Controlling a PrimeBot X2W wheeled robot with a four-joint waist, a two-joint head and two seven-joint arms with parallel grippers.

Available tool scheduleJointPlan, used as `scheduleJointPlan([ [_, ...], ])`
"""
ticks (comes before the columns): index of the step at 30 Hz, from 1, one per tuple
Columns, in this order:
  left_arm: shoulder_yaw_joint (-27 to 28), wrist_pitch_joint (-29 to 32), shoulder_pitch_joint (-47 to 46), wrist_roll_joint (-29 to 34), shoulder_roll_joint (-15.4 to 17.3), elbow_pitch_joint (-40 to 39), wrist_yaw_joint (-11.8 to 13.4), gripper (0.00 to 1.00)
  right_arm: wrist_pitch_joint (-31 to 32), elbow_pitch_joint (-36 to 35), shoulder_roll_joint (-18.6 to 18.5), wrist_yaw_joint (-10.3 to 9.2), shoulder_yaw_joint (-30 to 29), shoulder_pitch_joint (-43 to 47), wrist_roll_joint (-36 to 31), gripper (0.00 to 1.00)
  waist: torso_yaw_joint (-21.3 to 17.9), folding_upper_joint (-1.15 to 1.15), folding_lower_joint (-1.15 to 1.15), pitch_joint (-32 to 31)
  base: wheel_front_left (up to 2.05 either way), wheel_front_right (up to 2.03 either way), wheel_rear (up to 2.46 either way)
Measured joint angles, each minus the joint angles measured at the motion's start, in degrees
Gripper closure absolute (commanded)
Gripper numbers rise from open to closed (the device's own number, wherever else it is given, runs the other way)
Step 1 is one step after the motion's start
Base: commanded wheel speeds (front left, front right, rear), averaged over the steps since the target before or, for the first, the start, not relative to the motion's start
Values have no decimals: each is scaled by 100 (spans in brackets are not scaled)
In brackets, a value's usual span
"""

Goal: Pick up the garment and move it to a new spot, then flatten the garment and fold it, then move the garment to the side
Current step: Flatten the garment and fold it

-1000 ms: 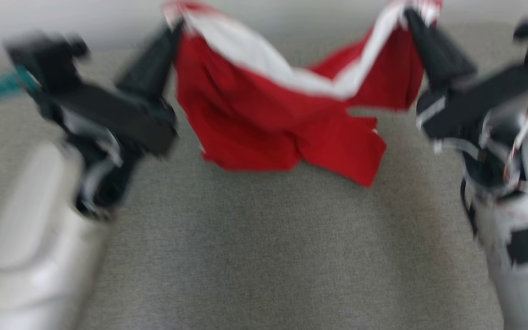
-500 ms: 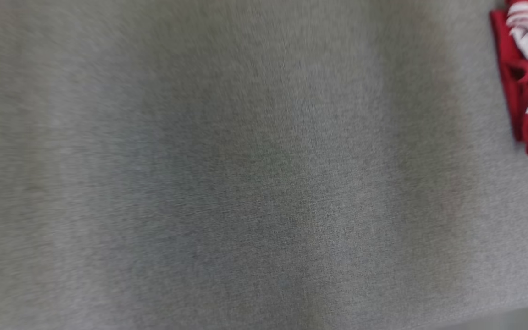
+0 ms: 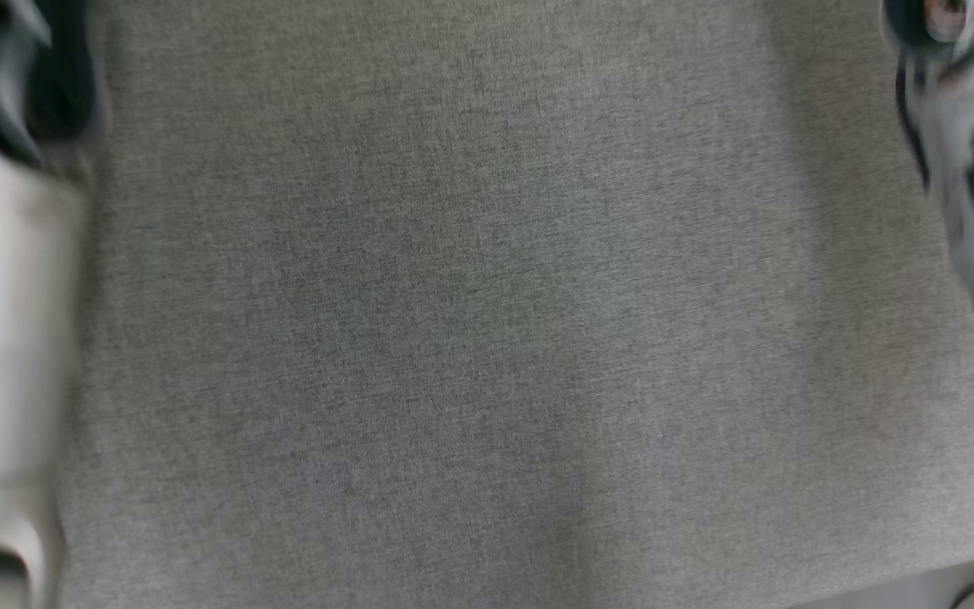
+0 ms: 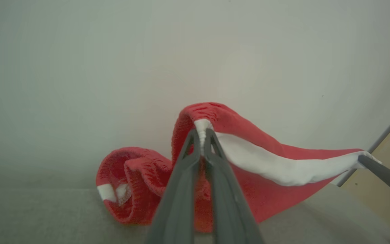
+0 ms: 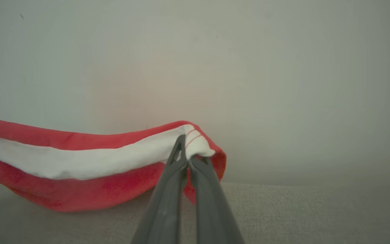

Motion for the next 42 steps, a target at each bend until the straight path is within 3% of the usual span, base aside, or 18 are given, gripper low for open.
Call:
scheduleJointPlan([
  [8, -719, -23, 1816, -599, 258, -397, -45, 100, 804, -1239, -864, 0, 604, 1937, 709, 100, 59, -2, -3, -527, 0, 0, 0],
  [14, -910, -73, 3167, -999, 458, -738, -49, 100, 1757, -2544, -1240, 0, 257, 3823, 935, 100, 125, -3, -4, -1168, 0, 0, 0],
  [20, -1337, 38, 4566, -1322, 713, -1148, -47, 100, 3301, -3889, -1488, 0, -135, 5848, 689, 100, 161, -3, -4, -1871, 0, 0, 0],
  [23, -1547, 140, 5388, -1357, 764, -1350, 94, 100, 4063, -4486, -1359, 0, -700, 6958, 97, 100, 176, -3, -4, -2313, 0, 0, 0],
  [32, -1901, 591, 6683, -1604, 910, -1619, 371, 100, 5531, -5058, -577, 0, -1009, 8718, -308, 100, 245, -3, -3, -3112, 0, 0, 0],
  [37, -1962, 805, 7070, -1712, 1095, -1993, 505, 100, 6379, -5477, -541, 0, -1306, 9266, -298, 100, 398, -2, -3, -3359, 0, 0, 0],
  [42, -1913, 866, 7109, -1772, 1135, -2394, 589, 100, 6407, -5804, -587, 0, -1603, 9073, -417, 100, 639, -2, -2, -3441, 0, 0, 0],
])
